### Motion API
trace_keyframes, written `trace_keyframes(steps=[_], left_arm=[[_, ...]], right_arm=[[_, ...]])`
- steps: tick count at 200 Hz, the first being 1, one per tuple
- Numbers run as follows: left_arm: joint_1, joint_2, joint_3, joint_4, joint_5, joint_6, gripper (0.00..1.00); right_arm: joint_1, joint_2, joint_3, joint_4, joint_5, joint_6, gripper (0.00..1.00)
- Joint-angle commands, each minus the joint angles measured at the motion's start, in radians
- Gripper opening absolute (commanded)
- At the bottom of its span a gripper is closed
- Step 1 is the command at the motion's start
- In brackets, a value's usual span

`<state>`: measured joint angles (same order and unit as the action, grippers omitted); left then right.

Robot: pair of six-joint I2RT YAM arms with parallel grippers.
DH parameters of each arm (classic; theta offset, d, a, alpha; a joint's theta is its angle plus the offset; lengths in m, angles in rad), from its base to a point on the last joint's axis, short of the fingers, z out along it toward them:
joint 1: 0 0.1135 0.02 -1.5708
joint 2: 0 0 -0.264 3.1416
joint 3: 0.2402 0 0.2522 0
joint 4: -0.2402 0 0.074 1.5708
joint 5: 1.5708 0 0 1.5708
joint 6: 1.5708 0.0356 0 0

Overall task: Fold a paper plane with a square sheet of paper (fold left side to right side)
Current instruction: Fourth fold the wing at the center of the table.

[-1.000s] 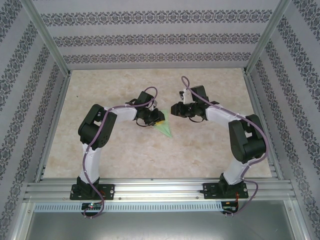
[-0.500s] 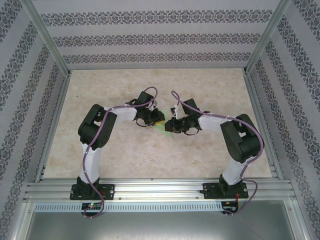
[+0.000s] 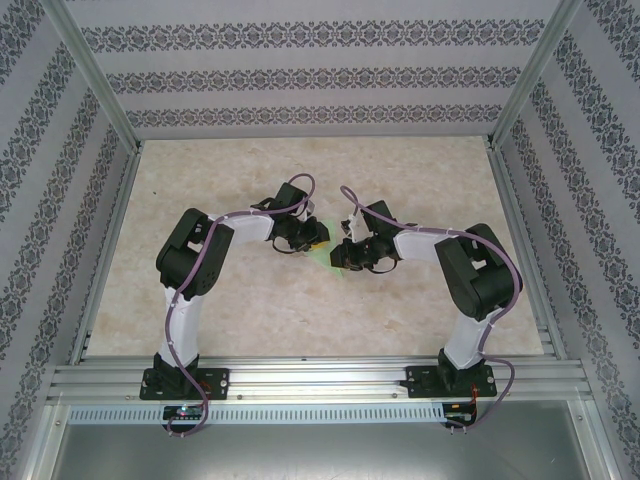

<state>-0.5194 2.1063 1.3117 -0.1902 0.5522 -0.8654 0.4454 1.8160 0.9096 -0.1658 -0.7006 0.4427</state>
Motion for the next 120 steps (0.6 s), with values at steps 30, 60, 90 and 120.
trace_keyframes(steps=[30,60,90,120], left_arm=[[-0.010,0.032,-0.030,-0.063,-0.054,0.009,0.25],[-0.010,0.032,-0.029,-0.063,-0.054,0.011,0.25],[-0.010,0.032,-0.026,-0.064,-0.054,0.012,0.25],[-0.010,0.033,-0.026,-0.068,-0.055,0.014,0.24]], right_arm=[[0.017,0.028,0.004,-0.023,0.031,-0.028,0.17],[0.021,0.033,-0.003,-0.042,0.036,-0.035,0.17],[0.031,0.039,-0.007,-0.064,0.047,-0.042,0.17],[0.033,0.039,-0.013,-0.085,0.068,-0.045,0.17]])
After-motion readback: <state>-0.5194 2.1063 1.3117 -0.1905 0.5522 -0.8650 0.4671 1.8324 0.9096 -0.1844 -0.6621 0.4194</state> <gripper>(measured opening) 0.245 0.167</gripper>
